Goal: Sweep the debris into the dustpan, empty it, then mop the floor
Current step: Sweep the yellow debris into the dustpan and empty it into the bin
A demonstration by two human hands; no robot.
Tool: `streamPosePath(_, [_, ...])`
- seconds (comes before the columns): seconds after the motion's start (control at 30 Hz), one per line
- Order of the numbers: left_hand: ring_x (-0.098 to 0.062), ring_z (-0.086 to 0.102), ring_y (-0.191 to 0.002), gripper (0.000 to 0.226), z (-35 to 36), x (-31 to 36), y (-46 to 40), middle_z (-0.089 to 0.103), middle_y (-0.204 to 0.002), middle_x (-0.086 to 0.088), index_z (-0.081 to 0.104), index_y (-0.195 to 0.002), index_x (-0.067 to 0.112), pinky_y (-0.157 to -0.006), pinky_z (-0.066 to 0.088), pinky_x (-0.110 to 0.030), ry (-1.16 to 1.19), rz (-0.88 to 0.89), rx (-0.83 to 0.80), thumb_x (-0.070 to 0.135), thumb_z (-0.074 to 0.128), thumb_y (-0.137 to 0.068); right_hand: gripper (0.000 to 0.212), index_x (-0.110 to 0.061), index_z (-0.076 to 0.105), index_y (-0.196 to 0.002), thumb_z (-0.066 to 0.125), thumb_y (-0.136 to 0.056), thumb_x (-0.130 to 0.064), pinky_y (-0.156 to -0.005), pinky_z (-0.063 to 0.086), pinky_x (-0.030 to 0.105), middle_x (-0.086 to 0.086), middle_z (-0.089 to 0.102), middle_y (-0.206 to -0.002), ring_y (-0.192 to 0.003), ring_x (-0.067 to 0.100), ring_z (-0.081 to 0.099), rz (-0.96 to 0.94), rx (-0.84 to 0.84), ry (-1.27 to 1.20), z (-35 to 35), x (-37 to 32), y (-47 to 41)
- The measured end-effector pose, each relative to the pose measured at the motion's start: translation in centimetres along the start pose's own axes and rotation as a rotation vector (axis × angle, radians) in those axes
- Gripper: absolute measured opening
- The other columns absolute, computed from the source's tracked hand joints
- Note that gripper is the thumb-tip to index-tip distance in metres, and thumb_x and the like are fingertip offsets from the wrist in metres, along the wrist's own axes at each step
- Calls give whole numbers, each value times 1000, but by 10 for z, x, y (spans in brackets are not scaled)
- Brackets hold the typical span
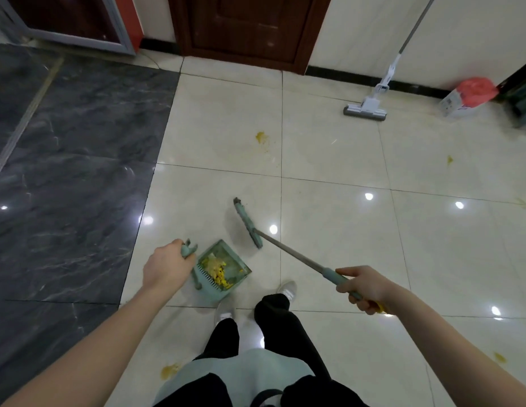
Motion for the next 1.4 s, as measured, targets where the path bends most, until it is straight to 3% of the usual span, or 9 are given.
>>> streamPosePath(0.23, [-31, 65, -68, 31, -2, 78, -12, 65, -71, -7, 55, -81, 21, -62, 52, -33, -83, 107, 7, 51, 48, -81, 52, -13, 51, -141, 61, -91, -7, -38, 30, 18, 9, 47, -63, -36, 16, 37, 23, 137, -77, -59, 22, -24])
streamPosePath(0.37, [-34, 62, -71, 29, 2, 150, -32, 65, -72, -9, 56, -80, 18, -57, 45, -32, -77, 158, 34, 46, 53, -84, 52, -10, 51, -142, 62, -91, -6, -38, 32, 19, 10, 49, -64, -37, 16, 39, 43, 190, -144, -114, 44, -35])
streamPosePath(0.47, [-31, 64, -68, 30, 5, 213, -51, 66, -70, -7, 56, -81, 20, -60, 50, -34, -70, 212, 37, 49, 53, -83, 49, -9, 54, -137, 63, -90, -4, -39, 33, 19, 11, 51, -64, -37, 16, 41, 57, 224, -184, -159, 65, -38])
streamPosePath(0.6, [-29, 65, -69, 29, 10, 308, -73, 67, -74, -5, 58, -81, 23, -62, 53, -33, -92, 272, 45, 51, 55, -79, 43, -8, 59, -129, 64, -88, -2, -39, 31, 19, 11, 51, -61, -35, 16, 40, 80, 257, -243, -222, 99, -39])
streamPosePath(0.73, [-33, 63, -79, 20, 17, 406, -85, 66, -81, -8, 60, -83, 22, -61, 46, -31, -96, 334, 77, 39, 66, -75, 44, -10, 59, -130, 64, -86, -2, -38, 32, 19, 11, 53, -61, -33, 15, 40, 104, 299, -305, -280, 129, -42])
streamPosePath(1.07, [-35, 64, -86, 17, 78, 642, -128, 68, -89, -13, 59, -89, 22, -68, 50, -36, -199, 643, 115, 38, 59, -85, 47, -15, 58, -131, 65, -86, -4, -39, 31, 21, 10, 53, -60, -34, 16, 39, 115, 367, -533, -403, 173, -75])
streamPosePath(1.4, [-35, 64, -81, 15, 146, 938, -213, 69, -86, -11, 59, -94, 25, -66, 51, -34, -132, 745, 65, 38, 57, -86, 57, -20, 56, -136, 65, -81, -7, -37, 30, 19, 7, 54, -57, -33, 16, 40, 124, 446, -489, -659, 167, -129])
Point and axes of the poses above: each hand's wrist, its own y-axis away from the middle knuckle, its own z-axis out of the palm, x = y × z, the point moved 3 cm from there along -y, towards the middle knuckle
